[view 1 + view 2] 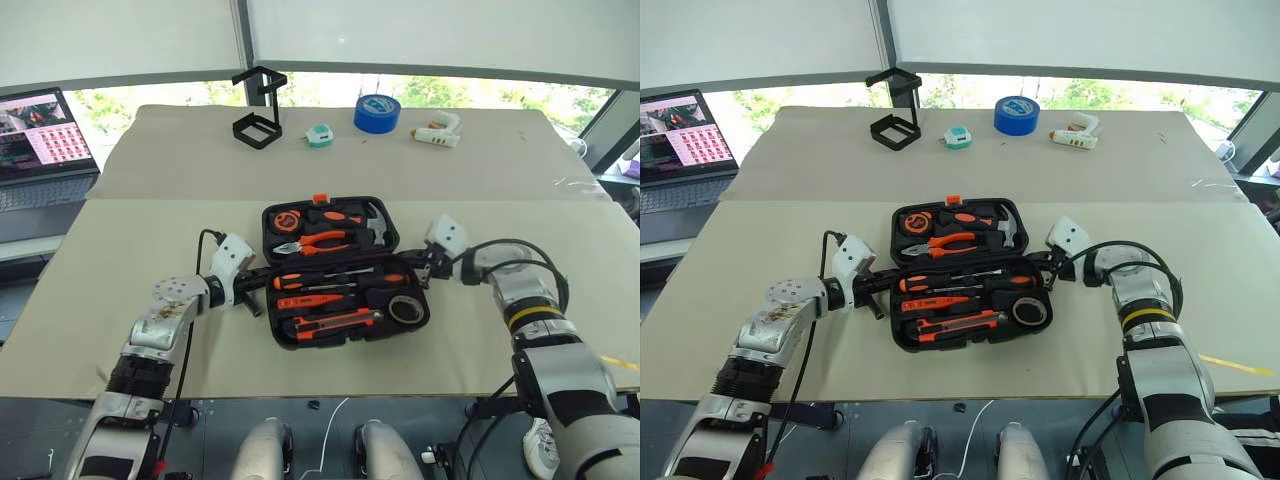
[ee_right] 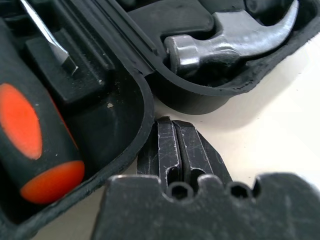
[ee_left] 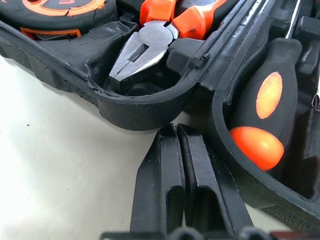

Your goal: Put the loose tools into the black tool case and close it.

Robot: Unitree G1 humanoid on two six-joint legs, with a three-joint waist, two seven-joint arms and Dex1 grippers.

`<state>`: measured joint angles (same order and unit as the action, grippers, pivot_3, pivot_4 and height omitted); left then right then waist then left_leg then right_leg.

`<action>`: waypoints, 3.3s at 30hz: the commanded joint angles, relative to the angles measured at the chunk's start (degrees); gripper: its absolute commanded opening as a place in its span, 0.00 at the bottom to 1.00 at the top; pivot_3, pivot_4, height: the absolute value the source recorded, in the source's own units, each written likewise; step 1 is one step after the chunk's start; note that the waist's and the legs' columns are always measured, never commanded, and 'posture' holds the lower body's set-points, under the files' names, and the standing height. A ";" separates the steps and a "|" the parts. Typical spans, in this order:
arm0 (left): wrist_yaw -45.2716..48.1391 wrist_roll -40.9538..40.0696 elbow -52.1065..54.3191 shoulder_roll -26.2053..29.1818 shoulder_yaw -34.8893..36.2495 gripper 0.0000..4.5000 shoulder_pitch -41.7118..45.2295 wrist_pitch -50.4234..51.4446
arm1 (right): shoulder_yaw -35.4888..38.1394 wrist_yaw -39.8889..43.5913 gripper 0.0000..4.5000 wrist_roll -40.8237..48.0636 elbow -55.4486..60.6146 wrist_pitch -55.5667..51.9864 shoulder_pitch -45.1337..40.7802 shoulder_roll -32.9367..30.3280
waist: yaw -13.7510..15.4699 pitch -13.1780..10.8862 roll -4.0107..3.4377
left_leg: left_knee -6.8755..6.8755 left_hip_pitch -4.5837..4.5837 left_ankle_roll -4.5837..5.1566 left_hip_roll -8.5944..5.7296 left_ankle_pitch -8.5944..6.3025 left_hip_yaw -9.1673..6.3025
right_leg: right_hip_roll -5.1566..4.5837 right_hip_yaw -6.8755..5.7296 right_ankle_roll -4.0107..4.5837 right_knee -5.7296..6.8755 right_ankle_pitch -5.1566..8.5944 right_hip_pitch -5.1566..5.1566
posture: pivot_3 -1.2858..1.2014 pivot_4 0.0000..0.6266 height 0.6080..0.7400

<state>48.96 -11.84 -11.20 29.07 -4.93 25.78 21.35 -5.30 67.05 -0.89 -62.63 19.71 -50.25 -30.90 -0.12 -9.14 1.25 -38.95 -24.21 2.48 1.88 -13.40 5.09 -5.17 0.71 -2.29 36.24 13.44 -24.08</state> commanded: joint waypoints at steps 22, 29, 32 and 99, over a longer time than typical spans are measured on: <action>4.08 -3.75 10.71 5.12 3.67 0.34 -3.34 8.44 | 4.19 9.79 0.06 8.55 23.48 -17.56 11.24 -7.80 | 0.25 0.00 0.00 | -0.01 -0.03 0.05 0.03 -0.03 -0.04 | 0.00 0.02 0.00 0.02 0.00 -0.05 | 0.52 0.24 1.00; 3.96 -9.15 15.62 16.31 8.79 0.91 -1.46 27.16 | 2.53 4.66 0.57 5.23 32.77 -39.89 8.04 -14.81 | -0.09 -0.01 -0.01 | 0.00 -0.02 0.06 0.09 -0.03 -0.08 | 0.01 0.01 0.00 0.03 0.01 -0.07 | 0.52 0.24 1.00; 0.11 -9.77 12.04 15.09 9.59 1.00 4.14 32.80 | -0.55 -1.31 0.77 1.03 35.28 -55.40 3.24 -14.73 | -0.03 -0.02 0.01 | -0.07 -0.04 0.08 0.02 0.04 -0.09 | -0.01 0.01 0.00 0.17 0.01 -0.11 | 0.52 0.24 1.00; 6.86 -8.96 12.63 -2.39 20.00 0.00 -23.19 -27.32 | 1.56 -33.77 0.00 -13.45 31.61 31.66 27.35 -12.67 | -0.55 0.35 0.57 | 0.21 0.10 0.12 0.08 0.07 0.07 | -0.18 0.04 0.07 -0.05 -0.03 -0.06 | 0.52 0.24 1.00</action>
<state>56.04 -20.92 0.51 24.89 12.60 4.76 -4.04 -6.09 37.05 -10.32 -26.49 48.04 -24.34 -40.44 -0.68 -8.79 1.82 -38.74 -24.10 2.61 1.96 -13.34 5.16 -5.35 0.75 -2.22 36.17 13.41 -24.10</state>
